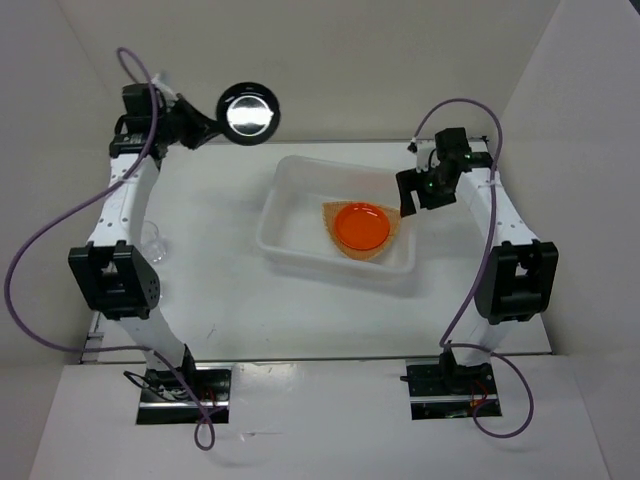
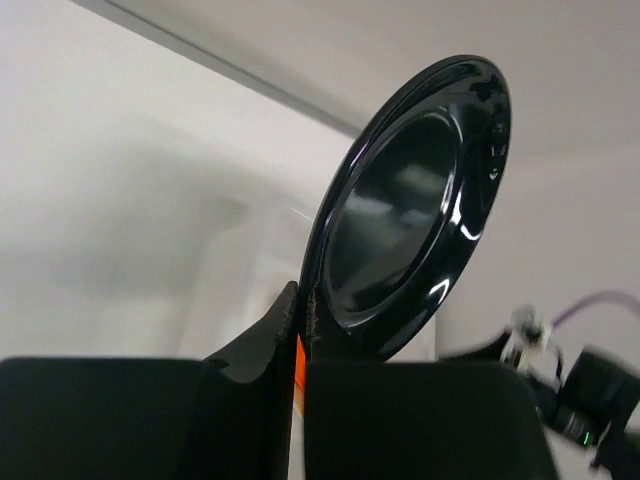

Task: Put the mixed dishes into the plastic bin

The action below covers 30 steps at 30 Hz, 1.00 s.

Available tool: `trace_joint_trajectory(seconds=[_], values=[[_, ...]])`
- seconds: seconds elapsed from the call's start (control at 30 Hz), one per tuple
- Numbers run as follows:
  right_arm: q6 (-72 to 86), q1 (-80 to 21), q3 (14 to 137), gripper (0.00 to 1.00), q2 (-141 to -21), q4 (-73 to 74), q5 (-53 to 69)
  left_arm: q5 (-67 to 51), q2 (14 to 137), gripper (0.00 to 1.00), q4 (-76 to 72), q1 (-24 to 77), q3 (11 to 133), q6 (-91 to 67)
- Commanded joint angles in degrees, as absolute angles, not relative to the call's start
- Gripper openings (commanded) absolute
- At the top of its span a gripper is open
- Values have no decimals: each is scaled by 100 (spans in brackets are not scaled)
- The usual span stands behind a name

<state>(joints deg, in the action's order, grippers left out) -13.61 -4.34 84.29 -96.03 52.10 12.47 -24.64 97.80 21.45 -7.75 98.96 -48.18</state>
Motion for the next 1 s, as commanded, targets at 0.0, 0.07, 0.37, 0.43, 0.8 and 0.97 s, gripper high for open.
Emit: trace_joint_trajectory(seconds=[0.0, 0.07, 0.37, 0.43, 0.8, 0.97], values=[[-1459, -256, 9096, 87, -9703, 5457, 1415, -3752, 10474, 0, 2247, 25, 10833, -4258], [-1573, -193, 9333, 87, -9703, 5458, 1467, -4060, 11169, 0, 3106, 585, 11859, -3817], [-1433, 474, 9695, 0, -9072, 5511, 1749, -3903, 12506, 0, 4096, 1898, 12384, -3041], [-1301, 588, 9388, 0, -8992, 5389, 1907, -3684, 12630, 0, 4175, 2144, 12332, -2979], [-1186, 650, 8667, 0, -8763, 5247, 1907, -3437, 13543, 0, 4298, 2531, 12251, -2813], [-1239, 650, 8473, 0, -8648, 5247, 1846, -3296, 14009, 0, 4412, 2637, 12384, -2760]])
